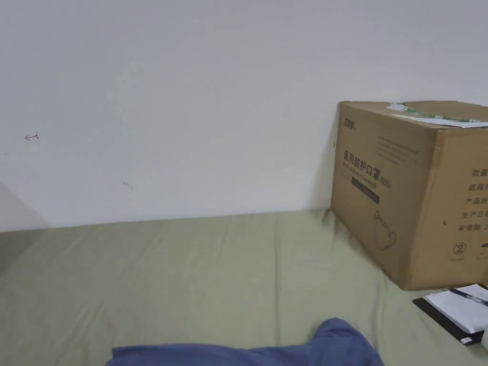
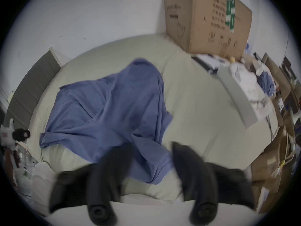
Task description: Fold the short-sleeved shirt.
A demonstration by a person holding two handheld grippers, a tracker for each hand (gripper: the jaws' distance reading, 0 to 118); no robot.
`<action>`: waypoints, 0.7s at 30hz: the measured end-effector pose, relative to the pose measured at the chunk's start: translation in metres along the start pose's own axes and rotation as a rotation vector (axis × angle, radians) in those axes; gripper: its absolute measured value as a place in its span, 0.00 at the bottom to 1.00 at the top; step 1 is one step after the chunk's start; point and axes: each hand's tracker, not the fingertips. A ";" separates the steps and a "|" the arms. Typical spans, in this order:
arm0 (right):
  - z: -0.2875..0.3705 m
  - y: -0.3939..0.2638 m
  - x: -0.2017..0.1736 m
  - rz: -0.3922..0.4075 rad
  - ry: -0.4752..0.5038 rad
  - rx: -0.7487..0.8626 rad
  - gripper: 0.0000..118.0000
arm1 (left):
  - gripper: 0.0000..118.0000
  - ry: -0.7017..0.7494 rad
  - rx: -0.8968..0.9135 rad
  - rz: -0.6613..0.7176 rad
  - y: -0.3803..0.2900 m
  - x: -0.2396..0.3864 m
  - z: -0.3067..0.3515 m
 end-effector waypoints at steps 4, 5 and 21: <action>0.036 0.008 -0.018 0.026 0.049 0.218 0.96 | 0.96 -0.081 0.129 0.070 0.009 0.006 0.030; 0.044 0.011 -0.027 0.045 0.030 0.257 0.97 | 0.96 -0.101 0.151 0.079 0.010 0.010 0.036; 0.038 0.052 -0.108 0.091 0.285 0.401 0.01 | 0.00 -0.122 0.054 -0.072 0.152 0.041 -0.068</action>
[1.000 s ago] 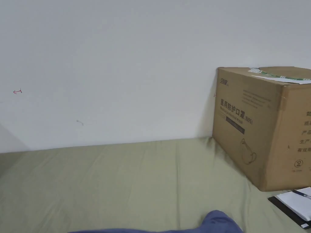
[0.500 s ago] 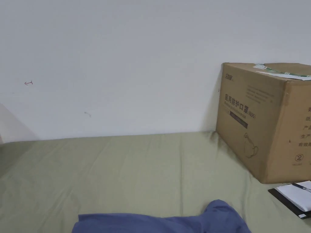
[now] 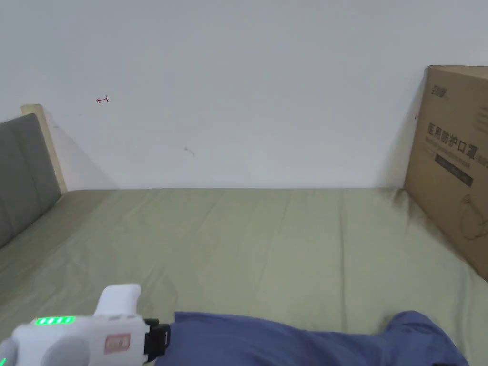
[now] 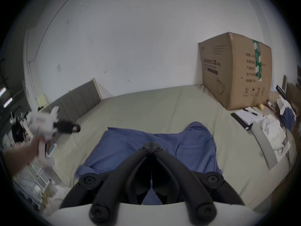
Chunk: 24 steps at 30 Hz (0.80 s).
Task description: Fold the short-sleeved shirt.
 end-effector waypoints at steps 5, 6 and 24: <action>-0.034 -0.008 -0.002 0.089 -0.005 -0.041 0.01 | 0.42 0.032 -0.186 0.131 0.068 -0.053 -0.115; -0.038 -0.009 -0.002 0.075 -0.006 -0.040 0.01 | 0.91 0.022 -0.187 0.152 0.075 -0.064 -0.135; -0.099 -0.042 0.004 -0.064 0.040 -0.205 0.01 | 0.63 0.238 -0.272 -0.208 0.058 -0.046 -0.241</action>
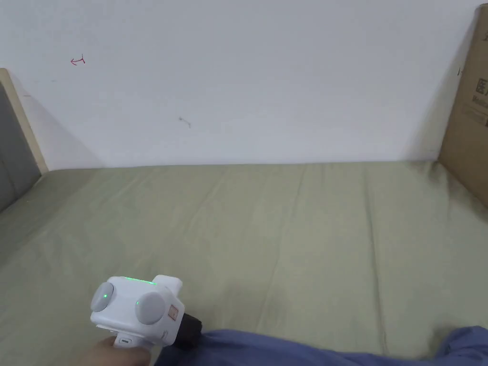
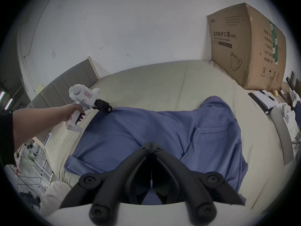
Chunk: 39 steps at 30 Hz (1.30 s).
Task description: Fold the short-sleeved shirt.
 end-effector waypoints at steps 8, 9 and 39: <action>0.030 0.016 0.009 -0.097 -0.032 0.015 0.01 | 0.01 -0.142 -0.092 0.079 -0.013 0.008 0.027; 0.034 0.024 0.014 -0.104 0.019 0.012 0.01 | 0.01 -0.108 -0.051 0.055 -0.013 0.012 0.038; -0.191 0.101 0.233 -0.289 -0.406 -0.505 0.67 | 0.01 0.034 0.231 -0.041 -0.041 0.022 0.107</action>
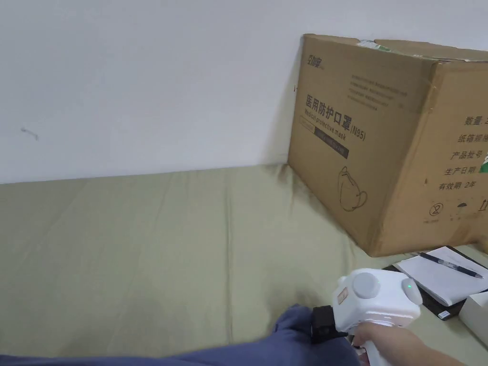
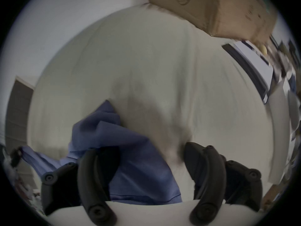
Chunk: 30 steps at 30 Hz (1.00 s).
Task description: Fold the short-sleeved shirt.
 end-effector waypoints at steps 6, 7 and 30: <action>0.027 -0.012 0.000 0.013 0.083 0.126 0.00 | 0.01 0.014 -0.056 0.004 -0.006 -0.001 -0.008; 0.041 -0.015 0.001 0.012 0.062 0.144 0.00 | 0.01 0.016 -0.059 0.008 -0.006 0.000 -0.004; 0.492 -0.085 0.035 0.147 0.306 0.720 0.00 | 0.01 -0.031 0.453 0.164 0.051 -0.048 0.348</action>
